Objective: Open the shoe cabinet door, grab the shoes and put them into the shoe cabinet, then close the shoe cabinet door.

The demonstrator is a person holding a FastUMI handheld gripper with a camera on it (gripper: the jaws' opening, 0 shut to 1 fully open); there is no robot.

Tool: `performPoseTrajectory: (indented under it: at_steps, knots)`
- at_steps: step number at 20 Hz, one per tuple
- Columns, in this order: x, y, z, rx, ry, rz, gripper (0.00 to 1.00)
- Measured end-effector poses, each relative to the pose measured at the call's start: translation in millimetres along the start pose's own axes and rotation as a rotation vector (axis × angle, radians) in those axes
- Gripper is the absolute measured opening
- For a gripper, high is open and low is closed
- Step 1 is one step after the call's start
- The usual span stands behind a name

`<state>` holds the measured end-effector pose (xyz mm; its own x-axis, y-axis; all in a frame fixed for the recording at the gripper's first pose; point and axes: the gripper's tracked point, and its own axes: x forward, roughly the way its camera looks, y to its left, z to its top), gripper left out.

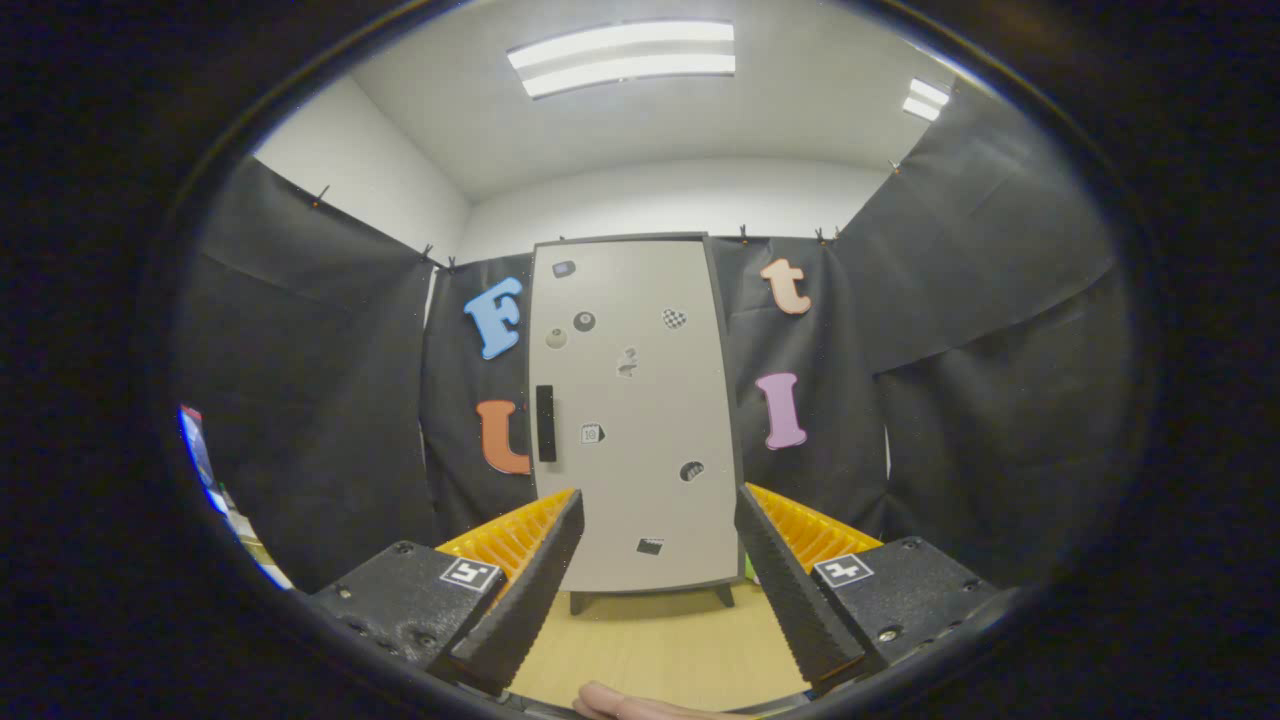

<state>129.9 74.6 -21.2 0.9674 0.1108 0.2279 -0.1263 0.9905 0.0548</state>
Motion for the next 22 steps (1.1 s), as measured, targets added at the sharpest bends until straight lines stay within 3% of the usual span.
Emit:
performPoseTrajectory:
  at_steps: [8,12,14,22]
  knots:
    - [19.8,-24.0,-4.5,-0.07,-0.043,-0.026,0.99]
    - [31.6,-17.6,-4.6,-0.057,-0.061,0.037,0.99]
    - [36.9,-24.1,-4.1,-0.074,-0.065,0.021,0.99]
    - [52.2,-37.5,-15.9,-0.075,0.005,-0.002,0.99]
